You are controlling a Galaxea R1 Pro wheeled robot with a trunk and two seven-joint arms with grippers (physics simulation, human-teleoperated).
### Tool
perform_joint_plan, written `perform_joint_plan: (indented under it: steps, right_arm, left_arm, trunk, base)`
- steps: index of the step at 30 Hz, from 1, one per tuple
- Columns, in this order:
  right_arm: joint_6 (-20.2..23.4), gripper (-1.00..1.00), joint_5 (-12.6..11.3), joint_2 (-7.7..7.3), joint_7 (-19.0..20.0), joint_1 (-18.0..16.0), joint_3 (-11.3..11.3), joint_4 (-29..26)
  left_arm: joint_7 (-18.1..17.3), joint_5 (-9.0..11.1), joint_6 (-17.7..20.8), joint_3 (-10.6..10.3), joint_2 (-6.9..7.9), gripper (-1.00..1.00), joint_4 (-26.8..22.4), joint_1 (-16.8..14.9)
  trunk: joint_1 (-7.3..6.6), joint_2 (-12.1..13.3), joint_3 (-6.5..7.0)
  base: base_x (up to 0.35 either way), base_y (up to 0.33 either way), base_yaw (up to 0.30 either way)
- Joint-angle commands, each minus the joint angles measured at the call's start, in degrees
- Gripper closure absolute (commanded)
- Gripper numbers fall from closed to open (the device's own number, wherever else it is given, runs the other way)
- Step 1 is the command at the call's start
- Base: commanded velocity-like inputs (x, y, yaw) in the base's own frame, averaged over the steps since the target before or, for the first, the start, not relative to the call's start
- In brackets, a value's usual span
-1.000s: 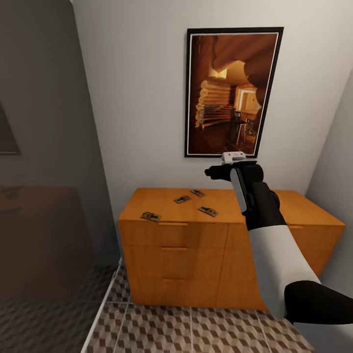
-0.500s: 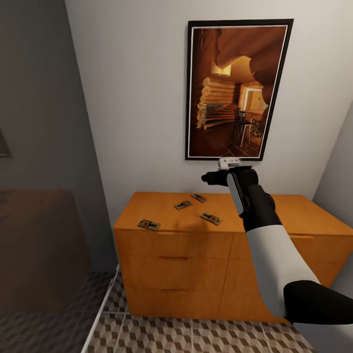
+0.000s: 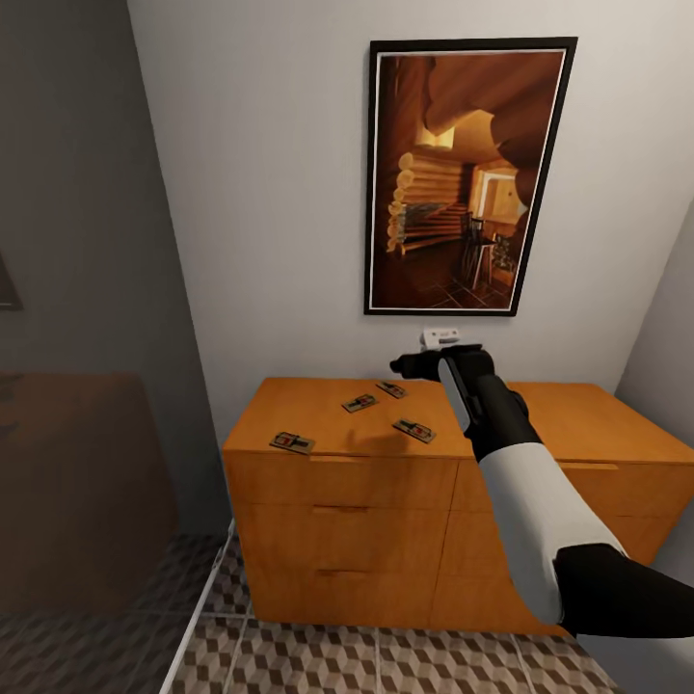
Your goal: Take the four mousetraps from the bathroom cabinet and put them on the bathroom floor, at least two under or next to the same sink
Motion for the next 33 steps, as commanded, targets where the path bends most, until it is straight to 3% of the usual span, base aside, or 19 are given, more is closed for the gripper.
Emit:
perform_joint_plan:
  steps: [1, 16, 33]
  right_arm:
    - [0.13, -1.00, 0.26, 0.01, 0.33, -0.04, -0.01, 0.29]
    - [-2.50, -1.00, 0.26, -0.13, 0.40, -0.04, -0.08, 2.52]
    - [-2.99, -1.00, 0.26, -0.18, 0.40, -0.04, -0.10, 3.86]
  left_arm:
    - [0.01, 0.02, -0.06, 0.13, -0.01, -1.00, -0.10, 0.03]
    - [0.02, 0.02, -0.05, 0.13, -0.01, -1.00, -0.10, 0.03]
    - [0.02, -0.08, -0.06, 0.18, -0.01, -1.00, 1.15, 0.03]
  trunk:
    - [0.00, -0.03, -0.05]
    - [0.00, -0.03, -0.05]
    - [0.00, -0.03, -0.05]
  base:
    - [0.000, 0.000, 0.000]
    - [0.017, 0.000, 0.000]
    - [0.186, 0.000, 0.000]
